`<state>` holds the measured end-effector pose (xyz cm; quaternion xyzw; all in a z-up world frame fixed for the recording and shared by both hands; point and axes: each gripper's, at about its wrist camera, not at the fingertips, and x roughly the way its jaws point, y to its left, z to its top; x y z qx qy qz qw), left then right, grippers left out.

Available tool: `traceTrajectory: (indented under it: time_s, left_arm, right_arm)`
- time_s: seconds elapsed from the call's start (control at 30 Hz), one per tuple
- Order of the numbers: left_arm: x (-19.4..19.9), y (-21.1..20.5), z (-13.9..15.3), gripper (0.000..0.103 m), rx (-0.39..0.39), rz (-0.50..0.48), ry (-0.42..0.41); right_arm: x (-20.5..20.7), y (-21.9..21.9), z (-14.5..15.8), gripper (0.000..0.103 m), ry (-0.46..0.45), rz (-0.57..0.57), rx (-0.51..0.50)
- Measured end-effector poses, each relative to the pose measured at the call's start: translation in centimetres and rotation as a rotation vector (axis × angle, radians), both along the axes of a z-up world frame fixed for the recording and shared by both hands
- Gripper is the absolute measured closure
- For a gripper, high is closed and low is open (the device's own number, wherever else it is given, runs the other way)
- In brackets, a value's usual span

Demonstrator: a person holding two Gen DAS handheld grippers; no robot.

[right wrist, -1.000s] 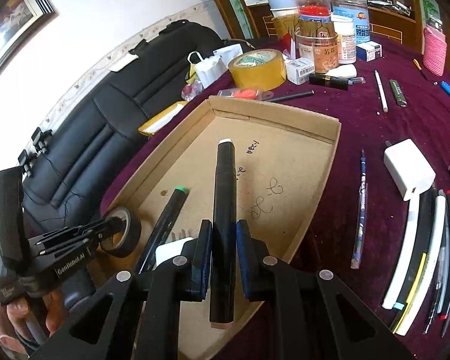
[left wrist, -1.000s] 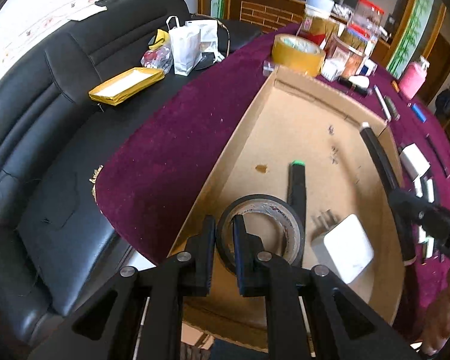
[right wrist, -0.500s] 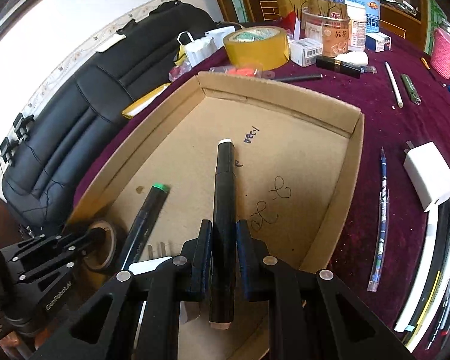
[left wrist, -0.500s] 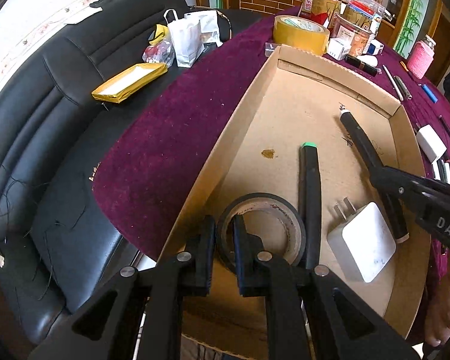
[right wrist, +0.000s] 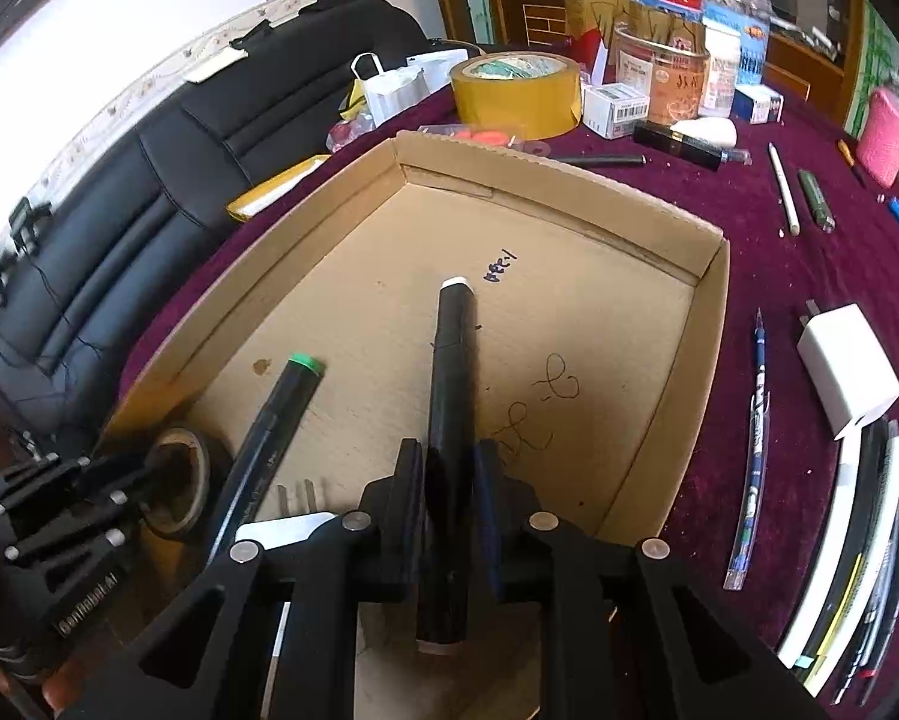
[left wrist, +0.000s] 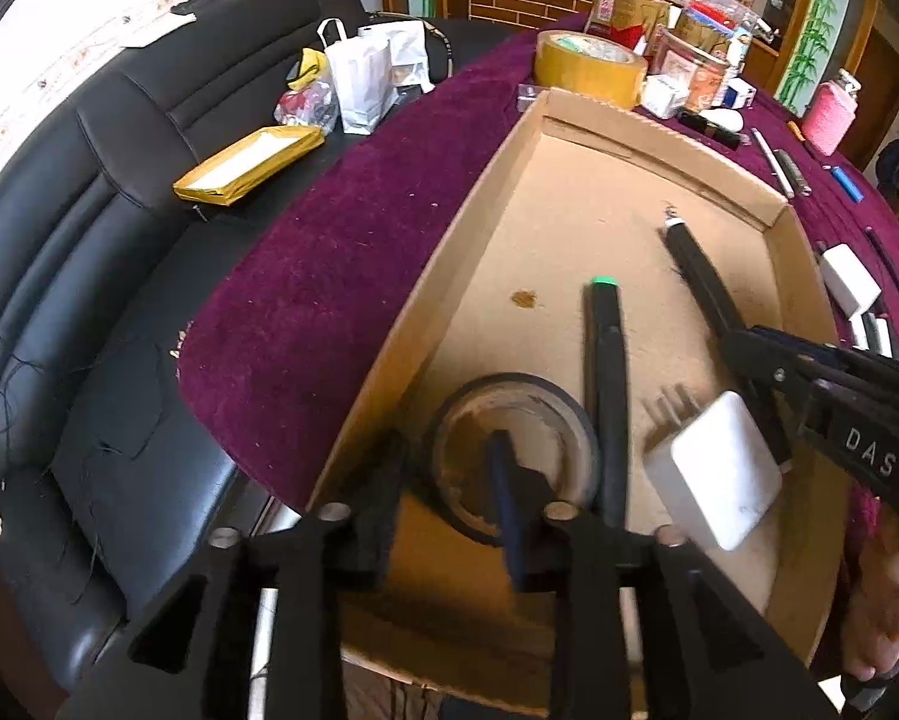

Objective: Organize rigid objects
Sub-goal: 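Lower the tape roll and marker into the tray and open both tools, then grasp the white glue bottle with orange cap with the right tool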

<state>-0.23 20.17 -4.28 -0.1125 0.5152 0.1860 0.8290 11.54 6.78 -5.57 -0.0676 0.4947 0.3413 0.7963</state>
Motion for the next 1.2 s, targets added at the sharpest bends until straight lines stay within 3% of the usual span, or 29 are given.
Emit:
traceTrajectory:
  time_s: [0.07, 0.17, 0.23, 0.3, 0.53, 0.8, 0.93, 1.2]
  left_arm:
    - [-0.2, -0.5, 0.6, 0.055, 0.007, -0.007, -0.020]
    - [-0.8, -1.7, 2.1, 0.044, 0.061, 0.000, -0.062]
    - [-1.1, -2.6, 3.4, 0.041, 0.089, 0.007, -0.104]
    - [-0.8, -4.0, 4.4, 0.038, 0.053, -0.017, -0.153]
    - [0.8, -10.8, 5.5, 0.035, -0.103, -0.171, -0.229]
    - [2.6, -19.1, 4.7, 0.035, -0.161, -0.331, -0.185]
    - [3.2, -21.7, 4.7, 0.034, -0.188, -0.372, -0.183]
    - [4.9, -24.8, 4.8, 0.031, -0.238, -0.426, -0.181]
  right_arm:
    - [-0.1, -0.8, 0.4, 0.079, 0.022, 0.003, 0.040]
    - [-0.7, -2.7, 1.5, 0.077, 0.027, 0.005, 0.108]
    - [-1.2, -4.3, 2.3, 0.074, 0.030, 0.005, 0.160]
    - [-1.9, -6.7, 3.0, 0.065, 0.033, -0.002, 0.218]
    - [-3.2, -14.8, 3.2, 0.062, 0.038, -0.069, 0.297]
    - [-2.5, -24.0, 2.2, 0.061, 0.052, -0.214, 0.328]
    - [-1.8, -28.4, 2.8, 0.045, 0.015, -0.324, 0.342]
    - [0.7, -35.8, 3.0, 0.045, -0.034, -0.547, 0.296]
